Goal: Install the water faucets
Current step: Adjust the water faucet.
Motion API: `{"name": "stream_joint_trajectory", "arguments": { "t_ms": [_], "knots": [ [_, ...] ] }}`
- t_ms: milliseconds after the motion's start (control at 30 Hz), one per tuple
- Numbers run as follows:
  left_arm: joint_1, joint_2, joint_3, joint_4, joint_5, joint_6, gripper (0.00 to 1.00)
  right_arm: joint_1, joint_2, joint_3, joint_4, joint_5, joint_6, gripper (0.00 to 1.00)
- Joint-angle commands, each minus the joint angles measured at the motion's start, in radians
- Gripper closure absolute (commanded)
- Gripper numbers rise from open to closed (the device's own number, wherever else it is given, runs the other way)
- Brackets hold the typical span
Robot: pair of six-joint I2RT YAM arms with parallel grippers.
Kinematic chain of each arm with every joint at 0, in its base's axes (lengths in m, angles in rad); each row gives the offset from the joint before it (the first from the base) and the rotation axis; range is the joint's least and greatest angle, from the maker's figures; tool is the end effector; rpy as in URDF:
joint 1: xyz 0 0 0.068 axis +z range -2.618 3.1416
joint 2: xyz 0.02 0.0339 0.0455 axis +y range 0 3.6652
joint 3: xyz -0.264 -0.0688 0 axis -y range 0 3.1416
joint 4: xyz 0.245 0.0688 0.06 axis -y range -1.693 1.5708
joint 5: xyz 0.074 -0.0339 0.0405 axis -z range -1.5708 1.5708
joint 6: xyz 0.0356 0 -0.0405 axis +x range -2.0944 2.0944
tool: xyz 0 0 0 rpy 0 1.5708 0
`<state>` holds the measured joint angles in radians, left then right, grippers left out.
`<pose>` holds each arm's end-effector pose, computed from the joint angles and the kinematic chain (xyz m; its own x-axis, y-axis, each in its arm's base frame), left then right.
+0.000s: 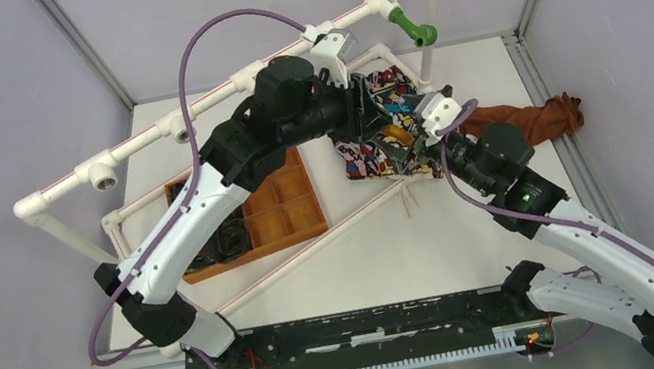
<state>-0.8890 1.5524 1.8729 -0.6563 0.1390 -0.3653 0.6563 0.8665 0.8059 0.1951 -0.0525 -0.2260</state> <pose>0.2053 -0.2608 0.4756 -0.4981 0.0523 -0.8655 0.7210 0.5795 -0.3799 0.1619 0.1271 0.3744 0.2493 -0.0904 -0.9642 -0.6102 0.7585 -0.2289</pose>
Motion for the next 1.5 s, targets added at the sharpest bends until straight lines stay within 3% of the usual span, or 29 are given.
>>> {"name": "stream_joint_trajectory", "arguments": {
  "t_ms": [0, 300, 500, 800, 933, 1067, 1233, 1267, 1400, 1467],
  "knots": [
    [-0.003, 0.006, 0.062, 0.02, -0.004, 0.059, 0.98, -0.001, -0.022, 0.071, -0.089, -0.016, -0.056, 0.02],
    [-0.003, 0.008, 0.079, 0.005, 0.008, 0.065, 0.98, -0.001, 0.04, 0.159, -0.167, -0.133, -0.11, 0.02],
    [-0.002, 0.008, 0.082, -0.002, 0.013, 0.064, 0.98, -0.001, 0.107, 0.185, -0.119, -0.154, -0.084, 0.13],
    [-0.003, -0.005, 0.076, -0.009, 0.005, 0.068, 0.98, -0.001, 0.107, 0.16, -0.069, -0.097, -0.087, 0.54],
    [-0.002, -0.009, 0.069, -0.005, 0.006, 0.068, 0.98, -0.002, 0.105, 0.15, -0.06, -0.111, -0.08, 0.8],
    [-0.002, -0.011, 0.068, -0.005, 0.006, 0.065, 0.98, -0.001, 0.103, 0.147, -0.066, -0.117, -0.079, 1.0],
    [-0.003, -0.015, 0.069, -0.004, 0.0, 0.064, 0.98, -0.002, 0.084, 0.128, -0.062, -0.086, -0.077, 1.0],
    [-0.001, -0.017, 0.071, -0.001, -0.002, 0.064, 0.96, -0.002, 0.082, 0.124, -0.061, -0.083, -0.076, 1.0],
    [-0.002, -0.025, 0.079, 0.01, -0.017, 0.073, 0.54, -0.001, 0.073, 0.101, -0.053, -0.055, -0.078, 1.0],
    [-0.002, -0.018, 0.117, -0.008, -0.04, 0.091, 0.41, -0.001, 0.067, 0.091, -0.041, -0.042, -0.082, 1.0]
  ]
}}
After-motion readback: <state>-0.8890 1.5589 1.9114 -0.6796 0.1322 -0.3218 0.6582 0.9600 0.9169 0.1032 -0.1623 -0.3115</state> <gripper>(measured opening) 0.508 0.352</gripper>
